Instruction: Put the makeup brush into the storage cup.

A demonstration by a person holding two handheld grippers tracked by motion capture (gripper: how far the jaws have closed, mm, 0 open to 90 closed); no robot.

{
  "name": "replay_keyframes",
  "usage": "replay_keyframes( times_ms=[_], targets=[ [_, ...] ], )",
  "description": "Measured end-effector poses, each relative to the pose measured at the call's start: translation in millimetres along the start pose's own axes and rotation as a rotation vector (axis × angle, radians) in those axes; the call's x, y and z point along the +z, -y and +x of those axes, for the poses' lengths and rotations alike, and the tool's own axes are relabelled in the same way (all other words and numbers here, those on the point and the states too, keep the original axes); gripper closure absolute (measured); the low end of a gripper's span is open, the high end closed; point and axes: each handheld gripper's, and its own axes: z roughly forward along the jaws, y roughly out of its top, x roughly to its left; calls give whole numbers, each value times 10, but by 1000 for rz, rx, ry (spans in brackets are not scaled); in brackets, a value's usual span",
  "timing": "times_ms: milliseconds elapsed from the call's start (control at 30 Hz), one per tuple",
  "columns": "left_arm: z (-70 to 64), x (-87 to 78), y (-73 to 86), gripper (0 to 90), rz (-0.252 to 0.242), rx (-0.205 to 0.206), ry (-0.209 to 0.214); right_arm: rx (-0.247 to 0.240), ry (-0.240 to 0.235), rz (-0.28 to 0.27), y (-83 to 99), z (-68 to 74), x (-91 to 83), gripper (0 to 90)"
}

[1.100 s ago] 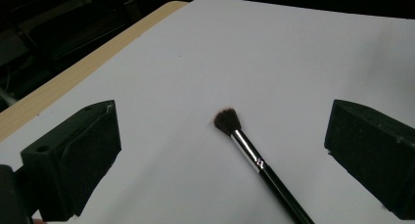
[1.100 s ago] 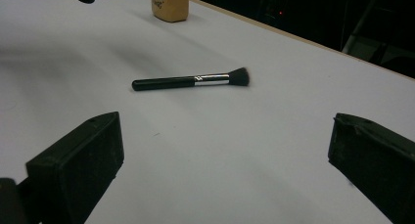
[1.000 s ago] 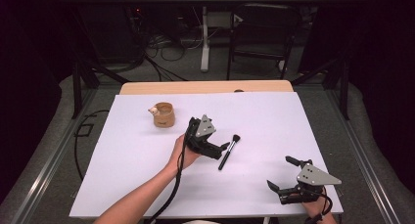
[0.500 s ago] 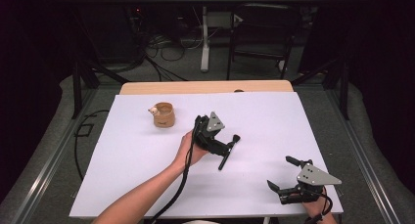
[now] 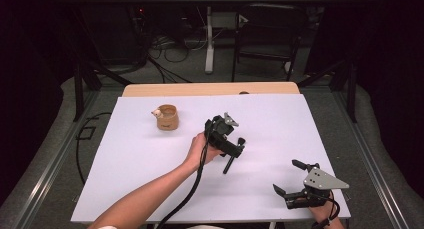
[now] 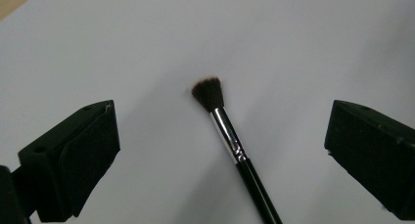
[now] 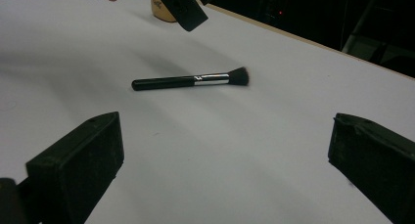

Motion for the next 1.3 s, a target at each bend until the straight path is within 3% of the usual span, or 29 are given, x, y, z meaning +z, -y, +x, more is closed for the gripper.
replay_keyframes(
  times_ms=[333, 600, 733, 833, 1000, 1067, 1300],
  targets=[
    [10, 75, -58, 4, 92, -52, 5, 0, -1, 2, 1, 0, -1, 0],
    [82, 136, -72, 0, 150, -120, 39, -2, -2, 6, 1, 1, 2, 0],
    [106, 168, -78, 0, 173, -154, 27, -2, -2, 7, 1, 3, 2, 0],
    [110, 185, -91, 0, 193, -151, 21, -4, -2, 6, 2, 1, 2, 0],
    [95, 237, -101, 4, 232, -146, 48, -3, -4, 9, 2, 1, 5, 0],
    [100, 261, -97, 24, 247, -154, 72, -4, -3, 11, 2, 1, 5, 0],
    [142, 332, -93, 100, 300, -199, 89, -1, -2, 13, 3, 3, 8, 0]
  ],
)
